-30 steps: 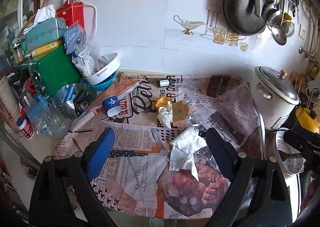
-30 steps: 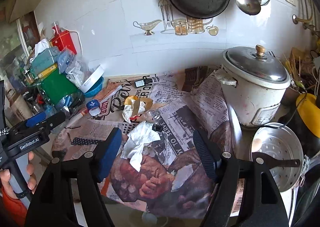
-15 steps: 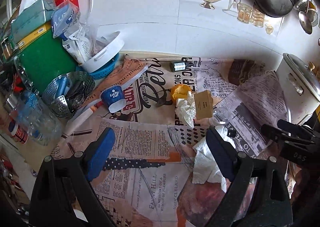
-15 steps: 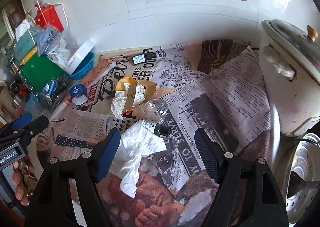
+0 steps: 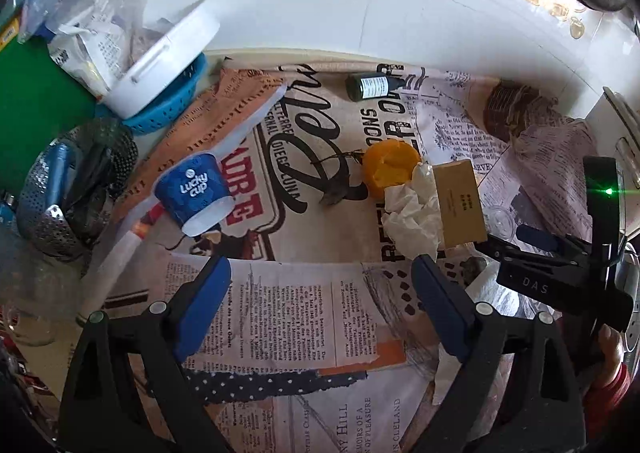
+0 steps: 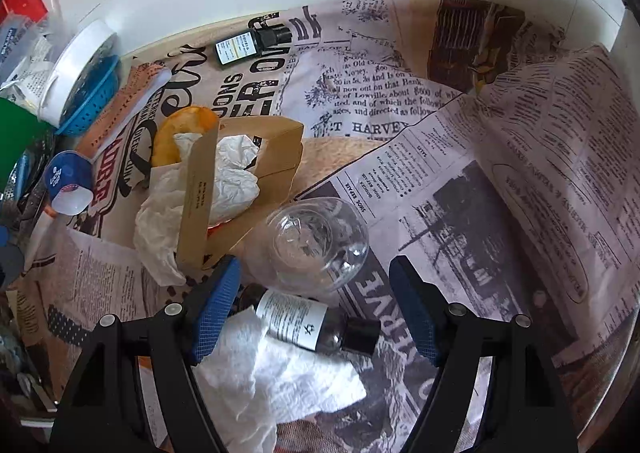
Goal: Collect trash
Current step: 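Grasp the crumpled tissue with the left gripper while the right gripper grasps the clear plastic lid, then lift the tissue and lid and carry them down toward the floor bin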
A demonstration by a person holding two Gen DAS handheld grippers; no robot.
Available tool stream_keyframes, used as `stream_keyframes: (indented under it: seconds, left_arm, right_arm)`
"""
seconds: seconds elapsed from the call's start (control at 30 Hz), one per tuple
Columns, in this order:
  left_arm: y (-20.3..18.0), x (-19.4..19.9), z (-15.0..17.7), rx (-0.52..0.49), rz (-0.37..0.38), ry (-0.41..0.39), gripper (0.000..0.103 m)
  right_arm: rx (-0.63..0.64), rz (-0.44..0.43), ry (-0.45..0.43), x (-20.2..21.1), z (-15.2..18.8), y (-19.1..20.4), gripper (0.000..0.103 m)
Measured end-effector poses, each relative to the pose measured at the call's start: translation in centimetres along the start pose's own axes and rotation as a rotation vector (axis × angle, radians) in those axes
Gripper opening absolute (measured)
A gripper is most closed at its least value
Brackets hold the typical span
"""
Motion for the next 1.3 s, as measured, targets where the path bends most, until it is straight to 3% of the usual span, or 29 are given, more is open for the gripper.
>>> stream_keyframes:
  seconds: [0.07, 0.13, 0.27, 0.43, 0.6, 0.77, 0.93, 1.3]
  left_arm:
    - [-0.4, -1.4, -0.3, 0.004, 0.03, 0.024, 0.089]
    - [-1.1, -2.4, -0.6, -0.001, 0.051, 0.038, 0.086]
    - [-2.9, -4.5, -1.2, -0.015, 0.097, 0.071, 0.076]
    - [-5.2, -6.3, -2.0, -0.055, 0.118, 0.086, 0.074]
    - [-6.8, -8.0, -2.3, -0.058, 0.144, 0.115, 0.056]
    - [-8.0, -8.5, -2.0, -0.078, 0.159, 0.091, 0.035]
    - [-8.5, -8.0, -1.9, -0.075, 0.151, 0.048, 0.024]
    - [-8.7, -0.8, -0.4, -0.061, 0.071, -0.083, 0.019]
  right_arm:
    - [0.006, 0.008, -0.002, -0.3, -0.3, 0.2, 0.073]
    - [0.008, -0.003, 0.004, -0.6, -0.4, 0.2, 0.063]
    - [-0.025, -0.012, -0.012, -0.1, -0.3, -0.6, 0.063]
    - [-0.077, -0.012, -0.033, 1.7, 0.4, -2.2, 0.063]
    - [-0.114, 0.019, -0.064, 4.0, 1.4, -4.4, 0.063]
    - [-0.136, 0.047, -0.092, 6.0, 2.6, -6.0, 0.063]
    - [-0.161, 0.057, -0.116, 7.4, 3.6, -7.2, 0.063]
    - [-0.156, 0.023, -0.213, 12.7, 6.0, -8.6, 0.063]
Point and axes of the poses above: each gripper's, at about its wrist camera, not at the fingertips, and x roughly against the way its jaws point, y to its left, z to its underside, the point moved 5 cm from there along -x, roughly the way its jaws point, and after that the axes turned 4 degrees about y, right-handed, at the moved point
